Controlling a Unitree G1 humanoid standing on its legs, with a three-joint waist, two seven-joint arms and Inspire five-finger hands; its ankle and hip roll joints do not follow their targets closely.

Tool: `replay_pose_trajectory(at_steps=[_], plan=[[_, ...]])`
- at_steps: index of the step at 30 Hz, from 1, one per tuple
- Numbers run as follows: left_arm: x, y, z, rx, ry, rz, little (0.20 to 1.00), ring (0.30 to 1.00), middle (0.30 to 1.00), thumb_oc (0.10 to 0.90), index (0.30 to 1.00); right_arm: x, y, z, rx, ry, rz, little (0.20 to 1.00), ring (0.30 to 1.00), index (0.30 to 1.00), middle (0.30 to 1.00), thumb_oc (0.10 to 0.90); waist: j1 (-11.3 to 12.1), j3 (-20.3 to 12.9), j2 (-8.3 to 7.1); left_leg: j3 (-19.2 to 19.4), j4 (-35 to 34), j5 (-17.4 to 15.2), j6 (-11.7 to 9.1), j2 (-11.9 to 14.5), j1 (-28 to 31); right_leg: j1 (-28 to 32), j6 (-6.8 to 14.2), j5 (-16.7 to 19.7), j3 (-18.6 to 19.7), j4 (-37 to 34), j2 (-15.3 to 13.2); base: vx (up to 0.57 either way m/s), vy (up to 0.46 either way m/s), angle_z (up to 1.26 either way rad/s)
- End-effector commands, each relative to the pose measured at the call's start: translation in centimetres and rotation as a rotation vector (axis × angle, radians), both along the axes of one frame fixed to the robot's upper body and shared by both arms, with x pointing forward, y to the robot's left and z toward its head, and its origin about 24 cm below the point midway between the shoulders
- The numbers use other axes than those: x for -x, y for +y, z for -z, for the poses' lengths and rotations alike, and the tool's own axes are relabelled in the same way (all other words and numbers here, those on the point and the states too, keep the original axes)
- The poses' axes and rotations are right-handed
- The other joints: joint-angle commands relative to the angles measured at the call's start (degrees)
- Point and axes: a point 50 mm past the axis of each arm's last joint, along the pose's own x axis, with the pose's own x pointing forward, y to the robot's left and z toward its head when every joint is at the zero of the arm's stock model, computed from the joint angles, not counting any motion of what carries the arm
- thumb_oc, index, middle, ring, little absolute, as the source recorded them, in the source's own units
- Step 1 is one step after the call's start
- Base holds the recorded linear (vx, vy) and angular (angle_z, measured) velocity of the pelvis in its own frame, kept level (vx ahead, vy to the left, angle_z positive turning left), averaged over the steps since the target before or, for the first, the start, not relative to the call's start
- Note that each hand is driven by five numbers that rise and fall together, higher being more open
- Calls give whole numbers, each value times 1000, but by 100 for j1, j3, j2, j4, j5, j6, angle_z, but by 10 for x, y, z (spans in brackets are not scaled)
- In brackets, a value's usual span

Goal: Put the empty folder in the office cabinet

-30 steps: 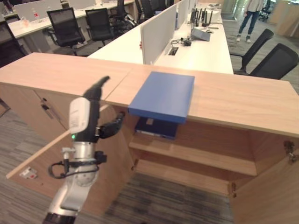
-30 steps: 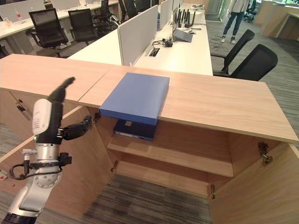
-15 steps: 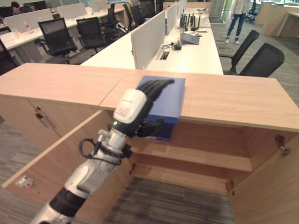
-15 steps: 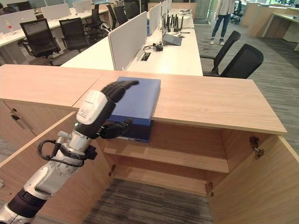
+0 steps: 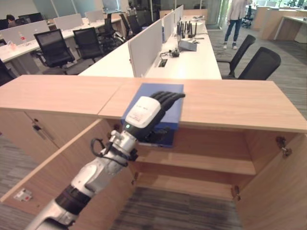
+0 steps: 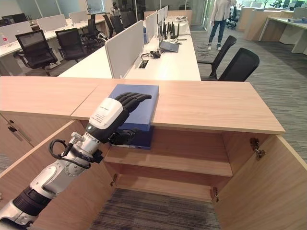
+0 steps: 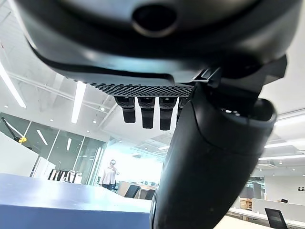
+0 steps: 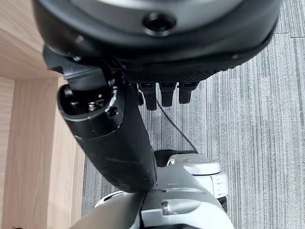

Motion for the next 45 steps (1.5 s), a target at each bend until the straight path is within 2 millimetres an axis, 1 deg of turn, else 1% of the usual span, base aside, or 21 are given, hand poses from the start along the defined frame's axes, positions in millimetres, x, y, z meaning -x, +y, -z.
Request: replay_pose_trajectory(at_steps=[1, 4, 7, 8, 9, 10, 11, 12, 13, 18, 20, 21, 24, 28, 31, 34, 38, 43, 45], plan=[[-16, 7, -62, 93, -215, -25, 900, 900, 900, 800, 900, -5, 10, 2, -46, 16, -37, 900, 900, 900, 900, 800, -14, -20, -154, -74, -13, -649, -32, -33, 157, 156, 534, -511, 144, 41, -309, 0, 0, 0], [-18, 11, -60, 101, -197, -42, 900, 900, 900, 800, 900, -4, 10, 2, -45, 18, -33, 900, 900, 900, 900, 800, -14, -20, -161, -60, -13, -650, -33, -31, 156, 154, 531, -511, 156, 41, -305, -1, -1, -1], [-22, 19, -54, 120, -141, -75, 900, 900, 900, 800, 900, -2, 8, 2, -44, 26, -29, 900, 900, 900, 900, 800, -31, -10, -169, -44, -13, -648, -38, -30, 170, 157, 532, -501, 172, 41, -305, 0, 0, 0], [-22, 19, -54, 120, -140, -75, 900, 900, 900, 800, 900, -1, 8, 2, -44, 27, -29, 900, 900, 900, 900, 800, -31, -19, -163, -46, -13, -697, -41, -23, 193, 180, 537, -542, 173, 41, -299, 0, 0, 0], [-22, 19, -54, 120, -141, -75, 900, 900, 900, 800, 900, -2, 8, 2, -43, 26, -29, 900, 900, 900, 900, 800, -30, -10, -168, -43, -13, -648, -38, -30, 171, 157, 532, -501, 173, 41, -304, 0, 0, 0], [-23, 22, -52, 127, -127, -91, 900, 900, 900, 800, 900, -1, 7, 2, -43, 30, -26, 900, 900, 900, 900, 800, -32, -18, -165, -39, -13, -697, -42, -22, 194, 178, 538, -541, 177, 41, -296, 0, 0, 0], [-25, 27, -50, 133, -115, -114, 900, 900, 900, 800, 900, 0, 7, 2, -45, 32, -21, 900, 900, 900, 900, 800, -29, -20, -170, -26, -13, -695, -43, -21, 193, 180, 541, -541, 186, 41, -294, -8, -9, -3], [-25, 27, -50, 133, -116, -114, 900, 900, 900, 800, 900, 0, 7, 2, -45, 31, -21, 900, 900, 900, 900, 800, -29, -12, -175, -23, -13, -646, -41, -27, 170, 157, 536, -499, 186, 41, -300, -3, -8, -5], [-26, 28, -48, 129, -108, -125, 900, 900, 900, 800, 900, 1, 6, 2, -46, 35, -21, 900, 900, 900, 900, 800, -26, -17, -171, -20, -13, -701, -45, -18, 203, 186, 541, -543, 191, 41, -294, 0, -4, -8], [-32, 35, -42, 88, -92, -174, 900, 900, 900, 800, 900, 3, 6, 2, -45, 41, -22, 900, 900, 900, 900, 800, -33, -11, -171, 0, -13, -707, -48, -12, 223, 197, 545, -546, 194, 41, -292, 5, -4, -7], [-37, 37, -41, 45, -107, -206, 900, 900, 900, 800, 900, 5, 5, 2, -41, 48, -24, 900, 900, 900, 900, 800, -53, -8, -171, 10, -13, -710, -52, -12, 222, 193, 551, -543, 194, 41, -290, 0, 0, 0], [-38, 37, -40, 44, -108, -205, 900, 900, 900, 800, 900, 5, 5, 2, -42, 48, -24, 900, 900, 900, 900, 800, -48, -7, -173, 9, -13, -710, -53, -12, 221, 193, 551, -544, 194, 41, -291, 0, 0, 0], [-45, 35, -39, -46, -139, -231, 900, 900, 900, 800, 900, 6, 3, 2, -31, 47, -14, 900, 900, 900, 900, 800, -85, 0, -167, 23, -13, -712, -56, -5, 218, 180, 559, -542, 211, 41, -293, 0, 0, 0], [-51, 34, -36, -114, -154, -254, 900, 900, 900, 800, 900, 7, 1, 1, -23, 49, -14, 900, 900, 900, 900, 800, -111, -7, -164, 47, -13, -722, -49, 4, 232, 176, 566, -543, 238, 41, -292, 0, 0, 0], [-58, 32, -38, -188, -179, -270, 900, 900, 900, 800, 900, 7, -1, 1, -15, 51, -13, 900, 900, 900, 900, 800, -134, -2, -150, 72, -13, -726, -45, 2, 230, 167, 570, -541, 246, 41, -295, 0, 0, 0], [-61, 33, -37, -212, -191, -288, 900, 900, 900, 800, 900, 6, -1, 1, -14, 52, -13, 900, 900, 900, 900, 800, -133, 5, -151, 75, -13, -726, -44, 5, 234, 171, 571, -539, 244, 41, -296, 0, 0, 0], [-67, 32, -40, -299, -244, -310, 900, 900, 900, 800, 900, 7, -2, 0, -8, 56, -23, 900, 900, 900, 900, 800, -158, 8, -132, 88, -13, -731, -42, 6, 223, 160, 575, -540, 253, 41, -300, -5, -1, -3], [-69, 30, -41, -352, -285, -321, 900, 900, 900, 800, 900, 9, -4, 0, 2, 71, -22, 900, 900, 900, 900, 800, -162, 8, -121, 88, -13, -740, -39, 4, 229, 162, 577, -552, 249, 41, -298, -1, -2, -6], [-72, 29, -39, -379, -299, -335, 900, 900, 900, 800, 900, 9, -5, 0, 12, 80, -22, 900, 900, 900, 900, 800, -166, 1, -112, 99, -13, -750, -33, 2, 240, 172, 578, -558, 244, 41, -300, 0, 0, 0]])
